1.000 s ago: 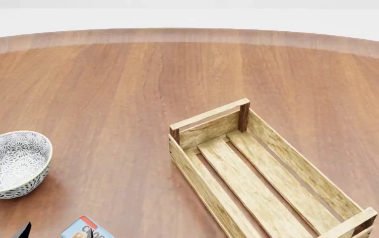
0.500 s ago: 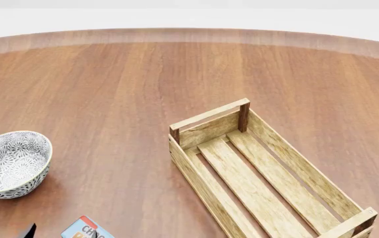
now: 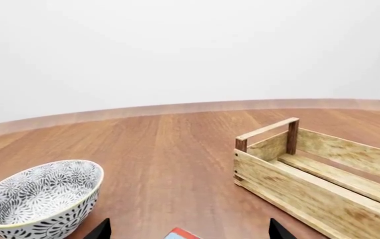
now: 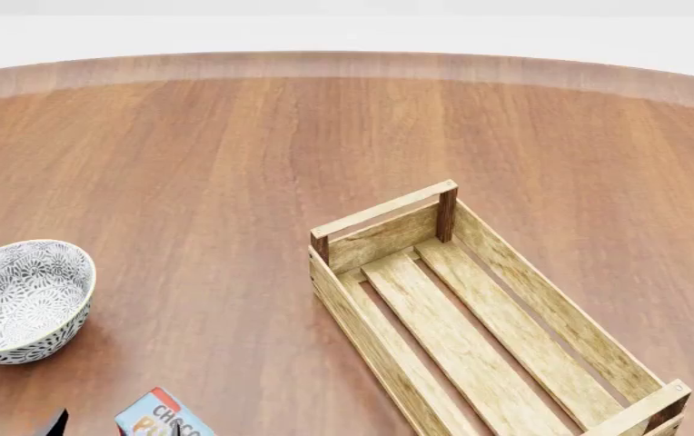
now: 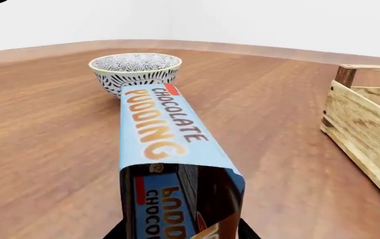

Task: Pick up the chocolate pudding and put it in the tray.

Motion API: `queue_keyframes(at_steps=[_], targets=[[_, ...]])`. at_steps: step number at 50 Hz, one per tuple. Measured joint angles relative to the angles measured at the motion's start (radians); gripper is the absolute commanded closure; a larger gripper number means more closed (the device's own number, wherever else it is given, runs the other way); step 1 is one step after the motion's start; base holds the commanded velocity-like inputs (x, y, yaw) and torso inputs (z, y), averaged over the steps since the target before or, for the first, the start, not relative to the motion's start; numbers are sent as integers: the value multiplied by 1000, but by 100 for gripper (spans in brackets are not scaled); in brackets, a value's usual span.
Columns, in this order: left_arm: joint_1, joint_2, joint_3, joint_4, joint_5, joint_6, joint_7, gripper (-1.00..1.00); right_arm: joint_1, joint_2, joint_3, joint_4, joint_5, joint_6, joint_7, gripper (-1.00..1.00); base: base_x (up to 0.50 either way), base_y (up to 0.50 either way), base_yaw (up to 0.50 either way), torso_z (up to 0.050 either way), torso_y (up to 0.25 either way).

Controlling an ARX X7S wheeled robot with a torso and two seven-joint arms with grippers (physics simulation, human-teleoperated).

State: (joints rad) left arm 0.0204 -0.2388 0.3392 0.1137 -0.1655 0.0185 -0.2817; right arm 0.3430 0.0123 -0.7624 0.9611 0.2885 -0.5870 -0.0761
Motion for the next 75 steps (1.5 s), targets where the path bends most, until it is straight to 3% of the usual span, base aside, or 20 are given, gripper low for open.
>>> queue_keyframes(at_steps=[19,46,75], targets=[[-4,-7,2,-1,-13,1,-8,-100,25,105,-30,-198,58,135,101,100,0,0,0,0,1],[-10,-14,11,-12,-22,5,-18,-100,72,242,28,-507,109,326,241,100,0,0,0,0,0],[-15,-21,22,-20,-27,9,-28,-100,98,348,123,-630,168,400,331,100,0,0,0,0,0]])
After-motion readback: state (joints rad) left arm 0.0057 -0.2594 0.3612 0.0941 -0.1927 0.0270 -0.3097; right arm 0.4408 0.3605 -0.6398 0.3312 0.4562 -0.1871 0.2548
